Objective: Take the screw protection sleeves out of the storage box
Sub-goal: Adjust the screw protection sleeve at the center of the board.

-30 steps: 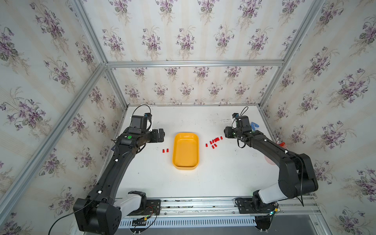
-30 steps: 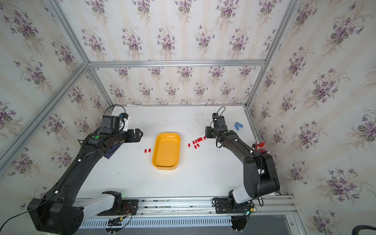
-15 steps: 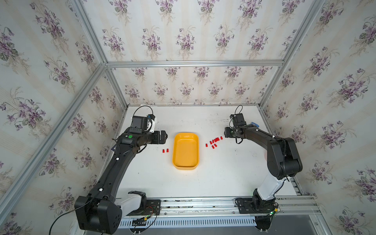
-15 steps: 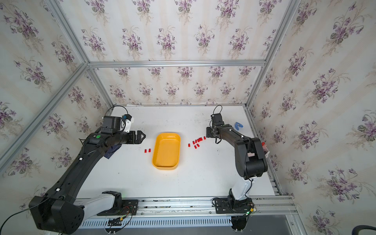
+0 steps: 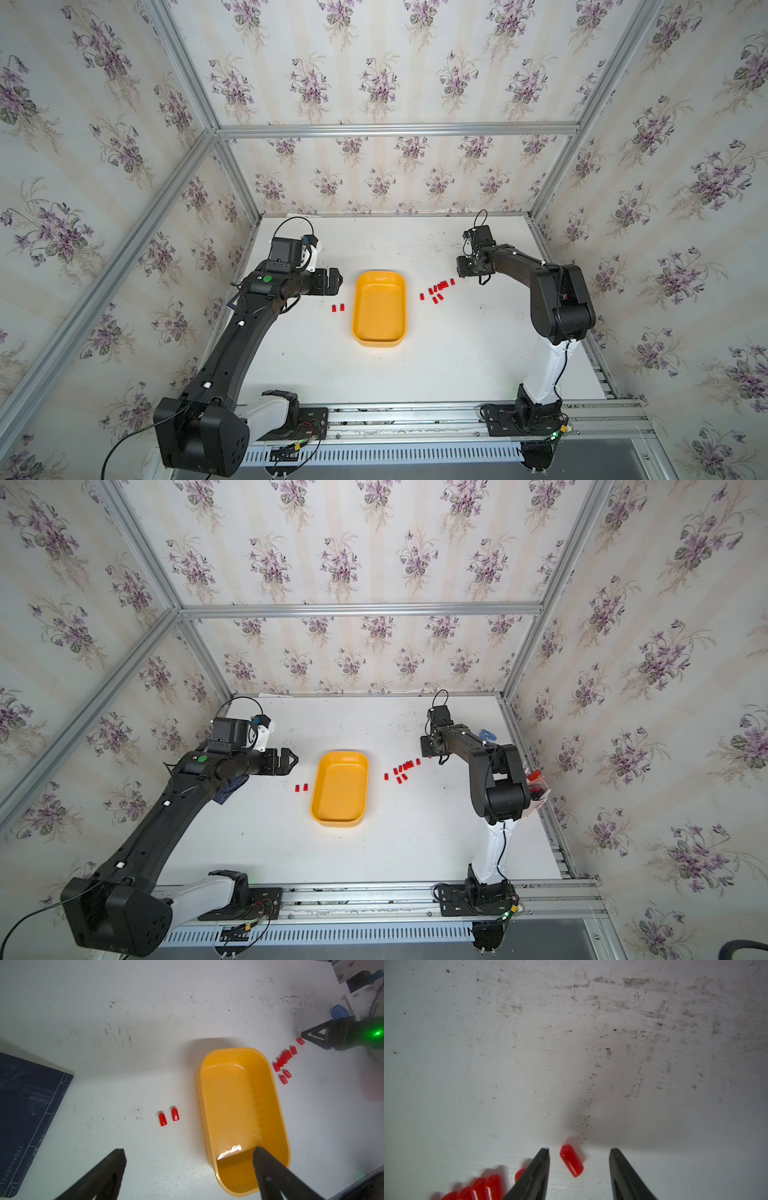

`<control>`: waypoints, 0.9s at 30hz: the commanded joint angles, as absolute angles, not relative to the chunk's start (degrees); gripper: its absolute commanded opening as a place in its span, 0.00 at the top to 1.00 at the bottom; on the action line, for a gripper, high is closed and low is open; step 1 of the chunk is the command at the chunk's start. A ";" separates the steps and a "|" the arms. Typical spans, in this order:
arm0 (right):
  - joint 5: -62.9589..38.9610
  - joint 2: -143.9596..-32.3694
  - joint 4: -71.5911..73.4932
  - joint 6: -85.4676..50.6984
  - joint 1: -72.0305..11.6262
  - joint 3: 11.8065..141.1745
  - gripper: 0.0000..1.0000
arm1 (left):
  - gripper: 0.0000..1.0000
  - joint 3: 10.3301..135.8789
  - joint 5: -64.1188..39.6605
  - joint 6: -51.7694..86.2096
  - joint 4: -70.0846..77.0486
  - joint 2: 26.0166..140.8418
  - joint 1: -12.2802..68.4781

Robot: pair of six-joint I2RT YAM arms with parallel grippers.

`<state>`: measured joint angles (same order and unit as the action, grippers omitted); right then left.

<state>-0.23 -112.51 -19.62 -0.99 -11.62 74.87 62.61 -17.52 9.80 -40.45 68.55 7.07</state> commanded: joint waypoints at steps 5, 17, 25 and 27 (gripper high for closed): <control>-2.64 -114.07 -22.84 3.17 -11.62 75.79 0.49 | 0.00 62.16 -17.14 9.23 -39.91 68.77 6.86; -1.87 -116.69 -23.30 4.13 -11.59 77.25 0.54 | 0.00 61.83 -17.15 9.32 -39.64 68.83 6.68; -2.58 -116.82 -24.29 3.60 -11.51 76.59 0.70 | 0.00 61.66 -17.06 9.40 -39.63 68.89 6.65; -2.68 -116.53 -24.47 2.96 -11.51 76.00 0.73 | 0.00 61.70 -17.05 9.33 -39.59 68.99 6.64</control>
<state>-2.39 -116.51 -21.85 3.57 -11.57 76.73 61.69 -17.34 9.61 -40.07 68.90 6.72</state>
